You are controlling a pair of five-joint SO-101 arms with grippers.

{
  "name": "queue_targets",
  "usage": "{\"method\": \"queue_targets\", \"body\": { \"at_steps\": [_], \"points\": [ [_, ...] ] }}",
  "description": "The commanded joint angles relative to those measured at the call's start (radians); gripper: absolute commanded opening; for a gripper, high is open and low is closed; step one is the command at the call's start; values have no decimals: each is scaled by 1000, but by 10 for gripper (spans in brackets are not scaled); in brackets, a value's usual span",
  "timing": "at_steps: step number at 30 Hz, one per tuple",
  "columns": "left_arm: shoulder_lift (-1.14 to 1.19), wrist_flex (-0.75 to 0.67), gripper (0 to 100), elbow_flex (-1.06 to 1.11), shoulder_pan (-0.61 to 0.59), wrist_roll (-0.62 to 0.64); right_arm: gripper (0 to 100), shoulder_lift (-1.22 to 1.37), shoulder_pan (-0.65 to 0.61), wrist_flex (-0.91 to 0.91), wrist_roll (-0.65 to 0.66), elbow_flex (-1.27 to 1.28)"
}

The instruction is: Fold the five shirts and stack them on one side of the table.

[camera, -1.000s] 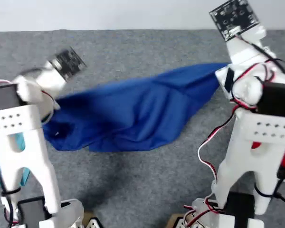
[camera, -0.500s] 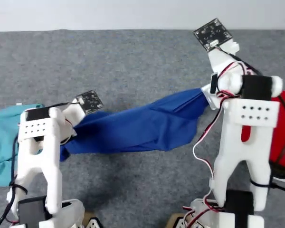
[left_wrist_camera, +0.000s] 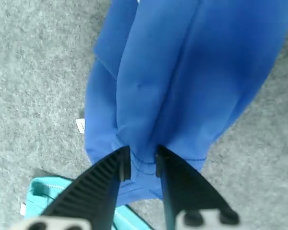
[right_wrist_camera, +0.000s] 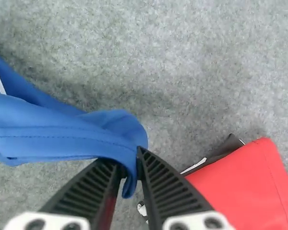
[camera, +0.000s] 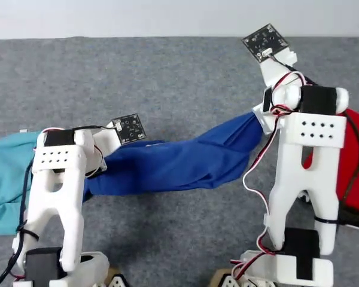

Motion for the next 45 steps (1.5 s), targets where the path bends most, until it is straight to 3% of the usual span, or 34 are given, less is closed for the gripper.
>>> {"method": "queue_targets", "body": {
  "at_steps": [1, 8, 12, 20, 27, 35, 38, 45],
  "points": [
    [-3, 12, 99, -28, 3, -12, 10, -7, 1, -30, -8, -14],
    [-8, 9, 94, -31, 3, -12, 10, -5, 1, -31, -8, -14],
    [-8, 12, 5, -64, 3, -11, 10, -5, 1, -31, -8, -14],
    [-9, 17, 5, -91, -14, -8, 10, -5, 1, -31, -8, -14],
    [-78, 235, 5, -412, -2, 43, 10, -8, 1, -33, -8, -14],
    [-183, 252, 5, -631, 35, 146, 10, -15, 2, -67, 34, -49],
    [-204, 178, 5, -680, 32, 250, 10, -15, 24, -65, 35, -133],
    [-247, -172, 5, -776, 31, 485, 10, -13, 107, -59, 41, -479]
  ]
}}
